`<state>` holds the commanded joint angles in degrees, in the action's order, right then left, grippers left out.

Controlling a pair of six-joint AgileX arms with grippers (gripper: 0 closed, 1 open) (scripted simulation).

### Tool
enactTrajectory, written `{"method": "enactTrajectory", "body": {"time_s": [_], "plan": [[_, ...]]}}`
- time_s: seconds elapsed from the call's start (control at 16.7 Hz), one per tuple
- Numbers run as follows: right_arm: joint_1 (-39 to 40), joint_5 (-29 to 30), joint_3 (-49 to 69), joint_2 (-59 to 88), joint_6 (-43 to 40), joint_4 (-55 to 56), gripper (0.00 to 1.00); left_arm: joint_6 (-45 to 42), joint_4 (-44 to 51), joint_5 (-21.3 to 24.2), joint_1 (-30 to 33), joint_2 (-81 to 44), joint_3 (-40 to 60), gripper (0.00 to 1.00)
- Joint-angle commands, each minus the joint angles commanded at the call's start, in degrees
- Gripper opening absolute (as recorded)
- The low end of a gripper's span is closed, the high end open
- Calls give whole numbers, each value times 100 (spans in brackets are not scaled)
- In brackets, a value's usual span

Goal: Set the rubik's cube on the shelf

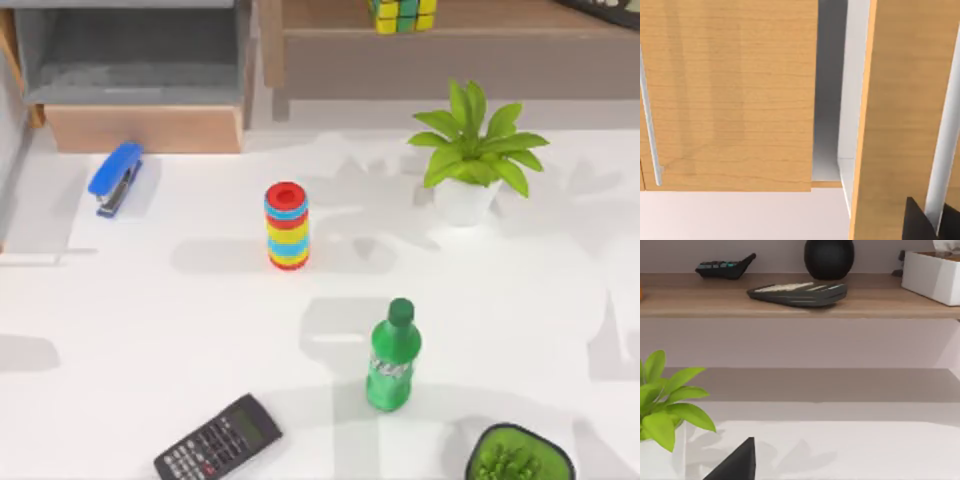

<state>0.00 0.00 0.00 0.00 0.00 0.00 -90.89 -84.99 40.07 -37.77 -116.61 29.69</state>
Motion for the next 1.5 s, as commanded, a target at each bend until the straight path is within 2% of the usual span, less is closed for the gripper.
{"method": "enactTrajectory", "body": {"time_s": [0.42, 0.78, 1.2, 1.5], "plan": [[0, 0, 0, 0, 0, 0, 100, 20, 649, -632, 636, -485, 1173, 0], [0, 0, 0, 0, 0, 0, 100, 31, 766, -697, 689, -585, 1303, 0], [0, 0, 0, 0, 0, 0, 100, 55, 1455, -1155, 1147, -1130, 2593, 0], [0, 0, 0, 0, 0, 0, 100, 64, 1491, -1164, 1133, -1140, 2615, 0]]}}
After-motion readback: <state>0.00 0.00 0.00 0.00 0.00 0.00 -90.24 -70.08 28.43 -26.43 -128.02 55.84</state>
